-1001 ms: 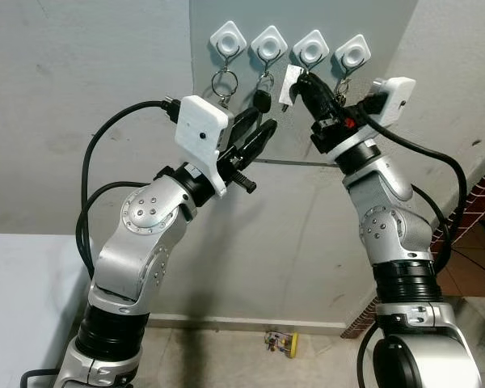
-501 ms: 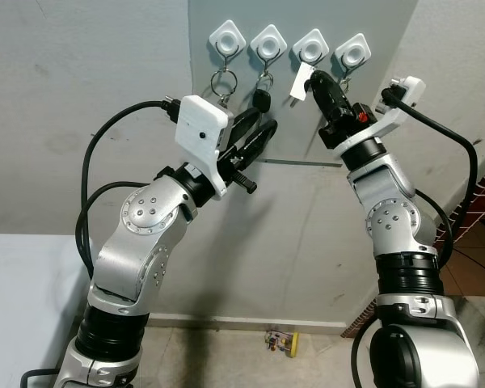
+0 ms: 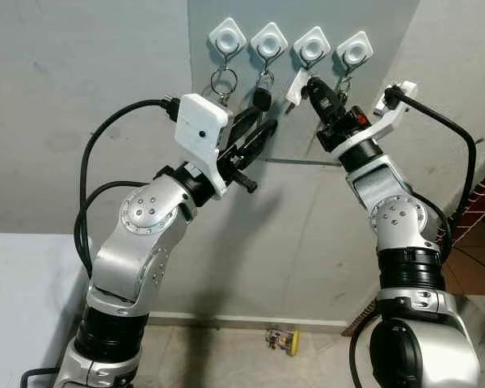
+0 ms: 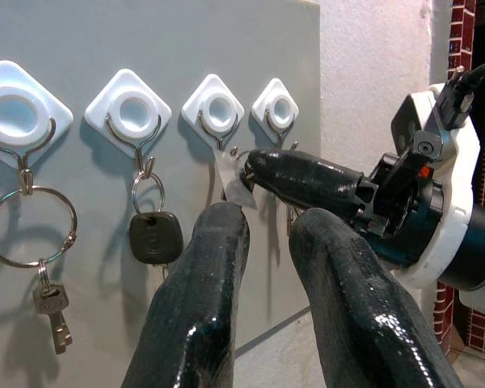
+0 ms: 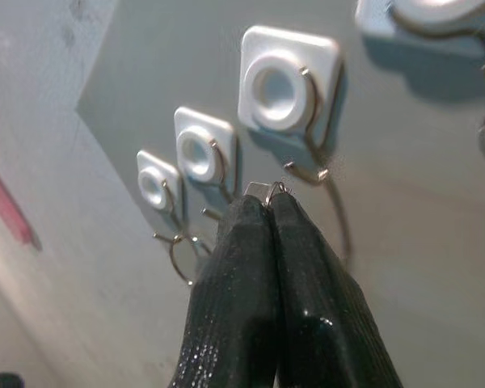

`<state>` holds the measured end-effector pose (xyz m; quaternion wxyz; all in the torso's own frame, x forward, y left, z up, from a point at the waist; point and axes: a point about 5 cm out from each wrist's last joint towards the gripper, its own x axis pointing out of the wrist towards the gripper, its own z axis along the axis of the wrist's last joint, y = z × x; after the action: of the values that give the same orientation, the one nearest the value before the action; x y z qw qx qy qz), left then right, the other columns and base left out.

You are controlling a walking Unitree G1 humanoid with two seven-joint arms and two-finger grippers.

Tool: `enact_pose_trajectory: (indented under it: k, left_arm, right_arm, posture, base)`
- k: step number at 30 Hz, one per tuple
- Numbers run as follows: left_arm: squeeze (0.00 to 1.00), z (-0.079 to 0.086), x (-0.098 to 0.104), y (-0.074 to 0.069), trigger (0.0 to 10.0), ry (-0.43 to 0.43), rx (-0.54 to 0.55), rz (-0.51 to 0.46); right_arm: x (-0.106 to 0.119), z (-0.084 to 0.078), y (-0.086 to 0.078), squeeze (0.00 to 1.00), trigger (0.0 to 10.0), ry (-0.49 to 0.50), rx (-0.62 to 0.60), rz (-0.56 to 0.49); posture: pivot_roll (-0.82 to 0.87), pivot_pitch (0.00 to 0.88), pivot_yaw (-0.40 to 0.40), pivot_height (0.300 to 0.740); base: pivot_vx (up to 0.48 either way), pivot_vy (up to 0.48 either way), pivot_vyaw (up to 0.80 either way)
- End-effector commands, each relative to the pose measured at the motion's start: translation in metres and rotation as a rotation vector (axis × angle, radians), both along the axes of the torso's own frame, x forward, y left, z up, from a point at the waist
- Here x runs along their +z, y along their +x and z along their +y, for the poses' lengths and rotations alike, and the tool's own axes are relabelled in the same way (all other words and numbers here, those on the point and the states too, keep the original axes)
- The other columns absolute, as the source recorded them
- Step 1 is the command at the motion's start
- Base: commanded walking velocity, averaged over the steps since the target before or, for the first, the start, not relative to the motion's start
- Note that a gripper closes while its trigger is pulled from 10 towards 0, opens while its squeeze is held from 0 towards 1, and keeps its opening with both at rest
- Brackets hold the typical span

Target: Hang keys on a hook

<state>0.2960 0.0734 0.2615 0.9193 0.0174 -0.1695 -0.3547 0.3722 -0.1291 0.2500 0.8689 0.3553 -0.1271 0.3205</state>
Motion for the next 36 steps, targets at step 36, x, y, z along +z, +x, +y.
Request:
enact_pose_trajectory:
  k: [36]
  left_arm:
    - [0.0,0.002,0.011,-0.003,10.0,-0.024,0.013,-0.024]
  right_arm:
    - [-0.001,-0.006,0.012,0.0,10.0,0.147,0.063,0.155]
  posture:
    - [0.02,0.061,-0.047,0.74]
  base:
    - [0.0,0.0,0.0]
